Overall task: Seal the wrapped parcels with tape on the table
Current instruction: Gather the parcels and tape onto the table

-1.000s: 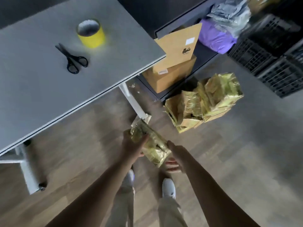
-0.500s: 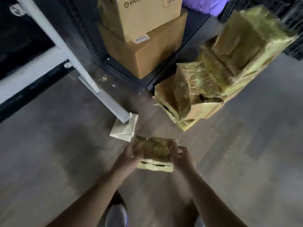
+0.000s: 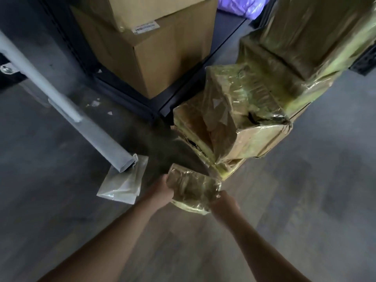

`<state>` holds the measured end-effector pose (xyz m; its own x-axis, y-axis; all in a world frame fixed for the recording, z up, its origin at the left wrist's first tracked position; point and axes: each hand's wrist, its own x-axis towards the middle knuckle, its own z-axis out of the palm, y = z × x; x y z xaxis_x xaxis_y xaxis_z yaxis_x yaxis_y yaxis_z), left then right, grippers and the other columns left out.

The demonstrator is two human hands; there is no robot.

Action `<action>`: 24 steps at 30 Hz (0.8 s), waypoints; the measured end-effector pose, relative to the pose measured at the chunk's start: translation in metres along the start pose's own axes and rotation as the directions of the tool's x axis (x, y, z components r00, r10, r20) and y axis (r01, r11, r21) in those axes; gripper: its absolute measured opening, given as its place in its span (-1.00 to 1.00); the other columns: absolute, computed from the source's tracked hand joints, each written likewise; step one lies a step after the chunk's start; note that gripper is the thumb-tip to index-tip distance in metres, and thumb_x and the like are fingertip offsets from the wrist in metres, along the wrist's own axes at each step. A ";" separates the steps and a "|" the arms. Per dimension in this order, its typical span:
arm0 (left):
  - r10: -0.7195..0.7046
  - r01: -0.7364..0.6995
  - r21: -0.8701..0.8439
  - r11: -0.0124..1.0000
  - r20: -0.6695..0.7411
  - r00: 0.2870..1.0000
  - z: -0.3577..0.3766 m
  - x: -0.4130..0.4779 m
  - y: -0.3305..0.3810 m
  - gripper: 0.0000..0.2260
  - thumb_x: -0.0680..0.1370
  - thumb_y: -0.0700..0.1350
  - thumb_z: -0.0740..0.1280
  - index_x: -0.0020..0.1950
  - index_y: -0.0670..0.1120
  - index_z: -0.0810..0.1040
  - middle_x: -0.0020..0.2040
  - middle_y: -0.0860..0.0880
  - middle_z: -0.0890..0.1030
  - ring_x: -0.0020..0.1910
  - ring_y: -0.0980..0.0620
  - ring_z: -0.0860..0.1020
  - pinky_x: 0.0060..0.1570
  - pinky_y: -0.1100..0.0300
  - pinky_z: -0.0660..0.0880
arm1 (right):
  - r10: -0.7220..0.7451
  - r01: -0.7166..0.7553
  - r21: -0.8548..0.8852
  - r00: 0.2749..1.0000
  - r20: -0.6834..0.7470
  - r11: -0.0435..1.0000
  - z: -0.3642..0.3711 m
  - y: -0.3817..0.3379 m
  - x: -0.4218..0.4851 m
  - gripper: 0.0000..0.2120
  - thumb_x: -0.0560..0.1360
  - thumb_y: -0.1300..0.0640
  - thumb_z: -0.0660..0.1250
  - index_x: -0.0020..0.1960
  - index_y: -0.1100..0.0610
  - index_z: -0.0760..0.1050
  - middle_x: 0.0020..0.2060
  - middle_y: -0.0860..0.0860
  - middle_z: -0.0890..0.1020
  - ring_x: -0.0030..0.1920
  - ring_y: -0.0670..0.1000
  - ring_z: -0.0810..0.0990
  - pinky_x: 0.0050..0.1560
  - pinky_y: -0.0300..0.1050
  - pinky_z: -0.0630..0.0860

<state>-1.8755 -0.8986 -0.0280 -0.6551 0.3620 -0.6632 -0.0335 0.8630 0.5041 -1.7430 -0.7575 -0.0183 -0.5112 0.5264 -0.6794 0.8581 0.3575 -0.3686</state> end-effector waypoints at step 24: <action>0.166 -0.161 -0.419 0.894 -0.024 0.986 -0.028 -0.015 0.222 -0.65 0.52 -0.09 0.35 0.30 -0.07 0.44 0.11 -0.09 0.55 0.01 -0.04 0.55 -0.10 0.04 0.62 | 0.179 0.370 0.616 0.741 -0.647 0.695 -0.172 -0.026 0.009 -0.56 0.51 -0.20 0.26 0.24 0.07 0.39 0.12 0.07 0.51 0.09 0.07 0.52 0.18 0.01 0.47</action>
<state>-1.8939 -0.7224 0.1097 -0.6696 0.4917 -0.5567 -0.2410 0.5651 0.7890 -1.7779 -0.6296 0.0940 -0.2571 0.9532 -0.1593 0.4376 -0.0321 -0.8986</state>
